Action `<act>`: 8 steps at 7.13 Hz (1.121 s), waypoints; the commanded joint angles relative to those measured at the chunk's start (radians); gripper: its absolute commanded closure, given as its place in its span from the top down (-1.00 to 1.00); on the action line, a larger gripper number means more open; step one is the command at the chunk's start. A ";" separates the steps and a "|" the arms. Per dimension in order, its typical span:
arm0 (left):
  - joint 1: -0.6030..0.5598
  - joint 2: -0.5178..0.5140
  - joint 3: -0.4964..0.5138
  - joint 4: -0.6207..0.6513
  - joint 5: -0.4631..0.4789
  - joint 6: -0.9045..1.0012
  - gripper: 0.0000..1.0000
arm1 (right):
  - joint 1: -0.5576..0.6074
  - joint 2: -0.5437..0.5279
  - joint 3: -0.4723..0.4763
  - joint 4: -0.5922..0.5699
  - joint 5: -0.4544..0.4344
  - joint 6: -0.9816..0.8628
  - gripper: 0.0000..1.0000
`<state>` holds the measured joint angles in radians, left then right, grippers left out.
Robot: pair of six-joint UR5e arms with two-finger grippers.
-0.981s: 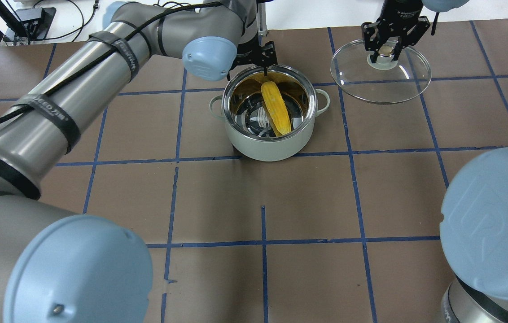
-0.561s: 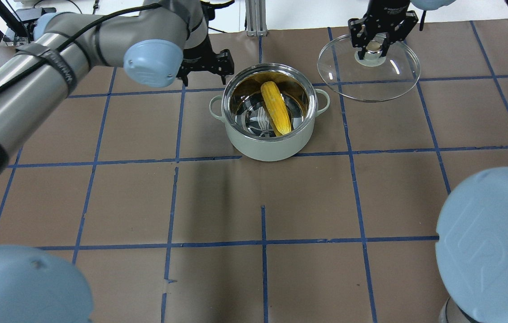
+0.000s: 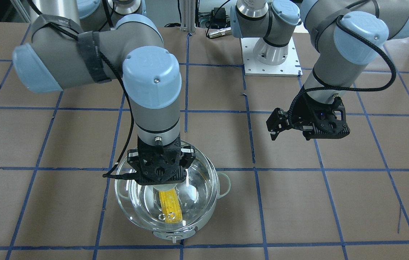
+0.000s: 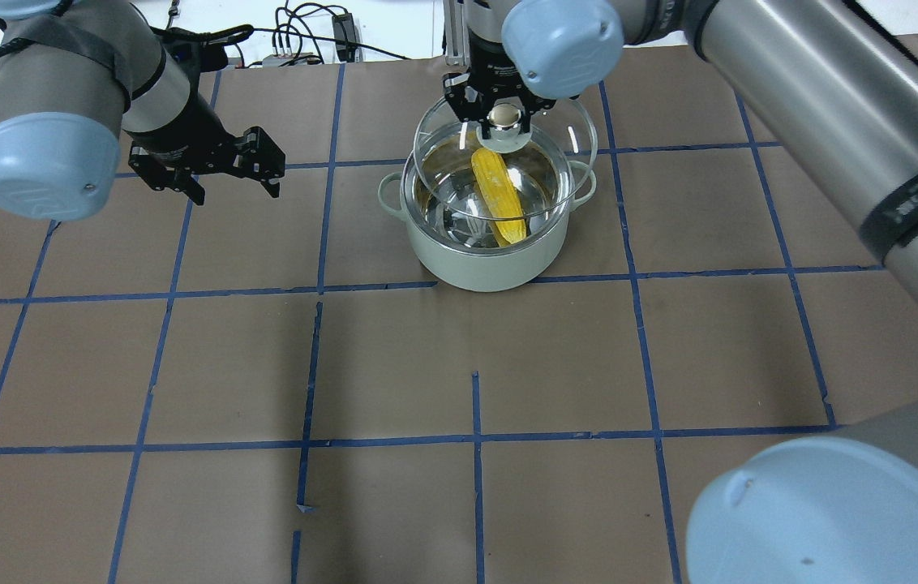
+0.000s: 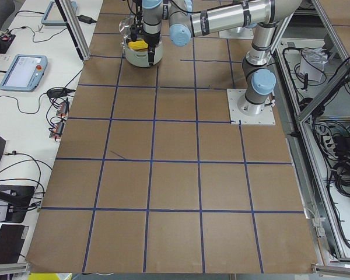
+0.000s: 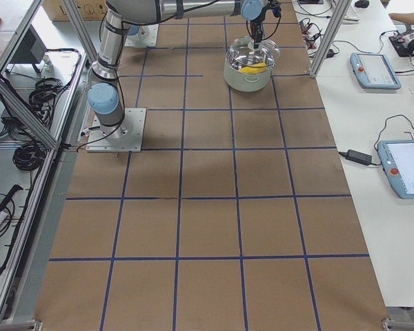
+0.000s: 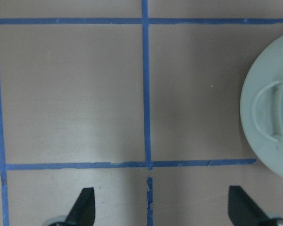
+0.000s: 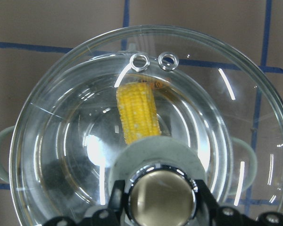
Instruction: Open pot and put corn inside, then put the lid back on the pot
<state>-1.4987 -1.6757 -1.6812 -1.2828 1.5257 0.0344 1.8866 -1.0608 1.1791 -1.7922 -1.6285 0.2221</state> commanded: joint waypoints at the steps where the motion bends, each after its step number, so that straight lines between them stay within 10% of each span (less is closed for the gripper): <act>1: 0.000 0.066 0.003 -0.107 -0.004 0.001 1.00 | 0.016 0.013 0.036 -0.038 -0.002 -0.004 -0.83; 8: -0.020 0.125 0.070 -0.277 -0.019 0.004 1.00 | 0.012 -0.024 0.151 -0.150 0.010 0.014 -0.82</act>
<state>-1.5150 -1.5562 -1.6220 -1.5589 1.5094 0.0381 1.8980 -1.0837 1.3248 -1.9406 -1.6210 0.2337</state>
